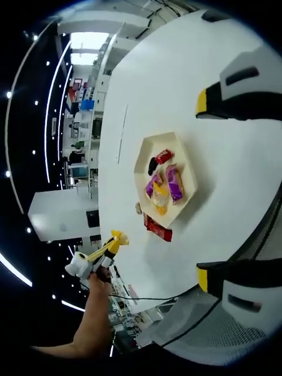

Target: Place the target food into the container with the food tongs after gripping and lifting it, then release it inside without dropping or visibly crushing the food.

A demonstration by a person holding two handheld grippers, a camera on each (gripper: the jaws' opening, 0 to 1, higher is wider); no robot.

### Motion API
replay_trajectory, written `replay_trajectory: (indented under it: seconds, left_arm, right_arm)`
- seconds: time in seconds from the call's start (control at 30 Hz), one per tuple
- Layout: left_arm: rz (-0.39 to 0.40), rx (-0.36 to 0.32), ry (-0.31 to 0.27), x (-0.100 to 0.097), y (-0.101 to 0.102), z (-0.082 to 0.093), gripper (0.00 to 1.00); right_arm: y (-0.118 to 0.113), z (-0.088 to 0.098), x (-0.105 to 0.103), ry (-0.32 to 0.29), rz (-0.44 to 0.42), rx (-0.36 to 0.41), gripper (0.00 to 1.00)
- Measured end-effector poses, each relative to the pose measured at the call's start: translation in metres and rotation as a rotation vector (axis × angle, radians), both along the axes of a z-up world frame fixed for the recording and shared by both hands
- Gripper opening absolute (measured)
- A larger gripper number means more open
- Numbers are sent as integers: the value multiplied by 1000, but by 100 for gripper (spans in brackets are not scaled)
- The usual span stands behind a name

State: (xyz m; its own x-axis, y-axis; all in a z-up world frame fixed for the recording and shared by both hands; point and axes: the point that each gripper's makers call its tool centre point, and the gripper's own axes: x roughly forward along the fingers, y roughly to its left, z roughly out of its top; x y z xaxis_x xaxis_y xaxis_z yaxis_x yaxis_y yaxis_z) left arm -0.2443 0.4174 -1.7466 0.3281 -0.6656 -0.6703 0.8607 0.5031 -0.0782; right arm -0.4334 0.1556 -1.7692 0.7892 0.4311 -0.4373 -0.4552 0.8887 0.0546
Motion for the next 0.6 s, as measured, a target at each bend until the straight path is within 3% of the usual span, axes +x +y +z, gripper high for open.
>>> replay_trajectory:
  seconds: [0.23,0.6]
  left_arm:
    - [-4,2,-6,4,5,12,17]
    - [-22,8,-12,4,1,18,17]
  right_arm:
    - [3,3,1,-30,18,-14,100]
    - [3,3,1,-27,19,-20,100]
